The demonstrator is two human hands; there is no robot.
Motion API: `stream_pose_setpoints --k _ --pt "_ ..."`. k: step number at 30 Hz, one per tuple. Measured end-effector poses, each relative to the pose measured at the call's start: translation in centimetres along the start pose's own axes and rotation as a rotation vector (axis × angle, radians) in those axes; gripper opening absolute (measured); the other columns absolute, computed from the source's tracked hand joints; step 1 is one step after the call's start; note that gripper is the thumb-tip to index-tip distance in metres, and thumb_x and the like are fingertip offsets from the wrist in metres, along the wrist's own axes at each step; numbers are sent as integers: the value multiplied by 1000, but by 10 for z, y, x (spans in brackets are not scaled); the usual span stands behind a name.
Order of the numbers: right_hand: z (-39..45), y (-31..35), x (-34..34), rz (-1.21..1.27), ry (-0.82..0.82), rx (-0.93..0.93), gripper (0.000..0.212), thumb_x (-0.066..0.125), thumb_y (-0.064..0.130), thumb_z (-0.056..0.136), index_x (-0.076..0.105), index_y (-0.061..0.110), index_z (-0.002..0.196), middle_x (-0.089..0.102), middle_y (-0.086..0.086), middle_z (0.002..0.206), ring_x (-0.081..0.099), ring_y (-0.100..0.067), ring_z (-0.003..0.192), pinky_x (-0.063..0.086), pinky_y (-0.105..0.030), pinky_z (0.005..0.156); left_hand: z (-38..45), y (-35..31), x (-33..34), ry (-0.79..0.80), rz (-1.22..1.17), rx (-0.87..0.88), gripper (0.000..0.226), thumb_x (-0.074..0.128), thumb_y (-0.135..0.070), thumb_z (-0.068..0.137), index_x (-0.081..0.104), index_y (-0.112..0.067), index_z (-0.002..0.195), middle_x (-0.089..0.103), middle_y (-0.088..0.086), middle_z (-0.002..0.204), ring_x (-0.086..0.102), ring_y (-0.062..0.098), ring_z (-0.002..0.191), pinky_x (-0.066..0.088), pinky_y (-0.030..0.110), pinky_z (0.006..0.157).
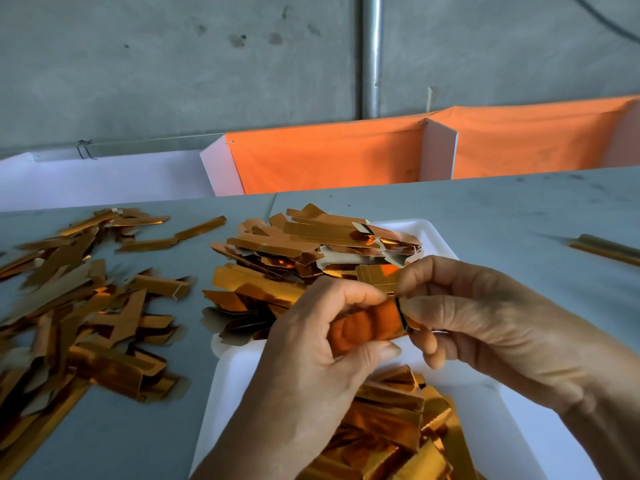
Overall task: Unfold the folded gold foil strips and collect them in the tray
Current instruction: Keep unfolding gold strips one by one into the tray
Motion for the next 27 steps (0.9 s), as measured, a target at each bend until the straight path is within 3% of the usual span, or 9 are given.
stream_pose_setpoints --k 9,14,18,21,27 --pt "-4 4 0 -180 -77 40 12 68 7 66 69 13 76 61 -10 62 59 -16 53 51 -22 51 0 -9 1 -22 164 110 33 76 -28 72 60 -39 99 57 -22 100 56 -5 98 42 3 72" --pt "-3 2 -1 -300 -184 55 14 60 -7 82 64 5 86 62 -10 60 60 -19 52 50 -23 53 0 -9 3 -52 261 132 27 73 -31 75 57 -41 94 55 -24 99 52 -6 101 41 4 77" --pt "-2 3 1 -326 -164 58 11 66 -2 81 64 7 88 64 -9 62 62 -19 55 51 -26 57 0 -10 3 -64 305 157 25 74 -27 76 60 -37 94 56 -23 98 51 -3 103 40 4 81" --pt "-4 5 1 -223 -116 54 9 77 12 74 69 13 78 63 -13 64 59 -19 56 51 -24 53 -1 -11 2 -83 290 172 26 75 -26 75 60 -36 94 58 -23 97 51 -5 103 38 1 79" --pt "-4 3 -5 -198 -142 36 13 63 10 63 66 12 75 59 -13 61 56 -18 50 48 -22 49 -1 -15 5 -81 240 219 21 64 -37 76 58 -36 96 60 -18 100 52 -3 104 39 3 83"
Point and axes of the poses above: each hand's wrist, its own z-axis towards the middle knuckle, its own x-axis out of the palm, y = z × x, the point moved 4 cm from there along z, towards the middle knuckle
